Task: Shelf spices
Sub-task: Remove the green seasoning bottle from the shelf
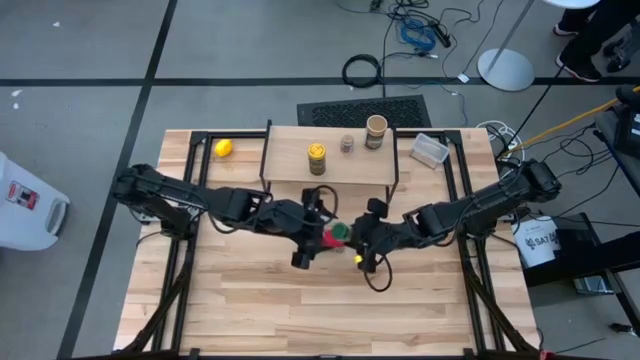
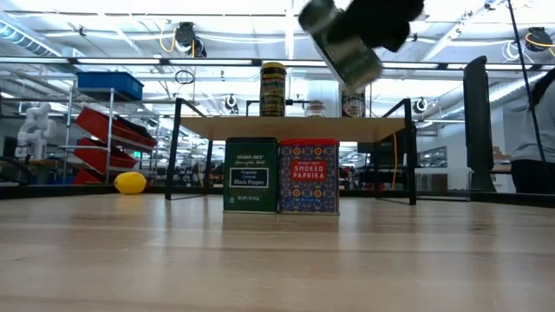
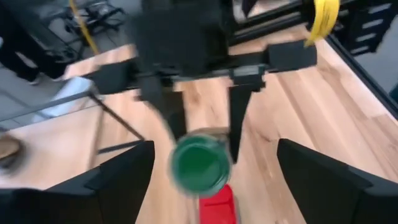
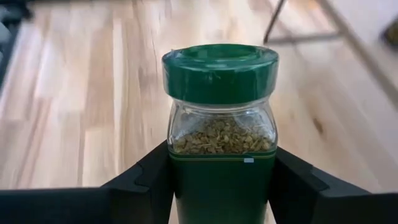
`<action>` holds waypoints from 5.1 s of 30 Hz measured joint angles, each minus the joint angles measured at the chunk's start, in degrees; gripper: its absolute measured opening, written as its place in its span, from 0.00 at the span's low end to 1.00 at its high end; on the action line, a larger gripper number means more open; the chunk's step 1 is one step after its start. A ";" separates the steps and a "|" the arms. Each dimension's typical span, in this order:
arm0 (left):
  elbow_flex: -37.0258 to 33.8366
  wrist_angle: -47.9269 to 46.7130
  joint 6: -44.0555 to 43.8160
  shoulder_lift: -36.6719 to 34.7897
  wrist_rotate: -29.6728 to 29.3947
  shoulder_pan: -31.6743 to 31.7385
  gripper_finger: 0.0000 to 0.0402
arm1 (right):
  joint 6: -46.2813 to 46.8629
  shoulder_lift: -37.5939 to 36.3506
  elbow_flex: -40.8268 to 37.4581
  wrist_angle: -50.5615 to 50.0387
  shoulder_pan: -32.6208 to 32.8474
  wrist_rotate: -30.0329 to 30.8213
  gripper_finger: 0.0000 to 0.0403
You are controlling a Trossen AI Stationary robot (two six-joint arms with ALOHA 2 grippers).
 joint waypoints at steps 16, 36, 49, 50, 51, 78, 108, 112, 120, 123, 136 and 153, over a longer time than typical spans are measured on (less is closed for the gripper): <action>0.02 -7.32 -1.73 -6.34 -10.37 -2.64 0.86 | 6.81 -0.39 -22.92 27.62 3.38 3.46 0.47; 0.00 -8.20 -1.53 -6.34 -11.61 -2.55 0.86 | 2.64 2.77 -38.46 59.99 0.50 4.38 0.47; -0.04 -8.48 -1.35 -6.34 -11.64 -2.55 0.86 | 2.25 8.03 -38.45 65.58 -1.45 1.54 0.48; -0.04 -8.41 -1.36 -6.34 -11.64 -2.55 0.86 | 2.14 8.59 -38.45 66.30 -1.45 1.66 0.48; -0.04 -8.50 -1.36 -6.34 -11.64 -2.55 0.86 | 2.08 9.26 -38.45 67.36 -1.55 1.60 0.48; -0.04 -10.83 -2.14 -6.32 -11.64 -2.55 0.86 | -2.82 20.17 -33.47 74.47 -2.63 1.11 0.53; -12.61 -28.70 -24.10 -7.98 -12.66 -3.10 0.86 | 7.78 -12.14 -33.53 34.50 3.46 -1.17 0.65; -17.06 -27.96 -28.43 -8.22 -13.10 -3.11 0.86 | 11.00 -12.44 -33.53 27.89 5.09 -0.77 0.64; -23.56 -21.29 -31.01 -8.22 -12.65 -3.46 0.86 | 11.88 -4.41 -33.53 30.88 4.02 0.01 0.43; -26.04 -18.07 -31.32 -8.22 -12.59 -3.47 0.86 | 11.90 -0.79 -33.53 33.45 2.86 -0.19 0.29; -32.01 -10.47 -31.06 -7.83 -12.42 -3.47 0.62 | 10.17 7.91 -33.54 43.96 -0.57 -3.19 0.03; -33.90 -1.49 -28.73 -7.74 -7.14 -3.41 0.44 | 7.66 13.60 -33.51 53.33 -3.02 -6.03 0.00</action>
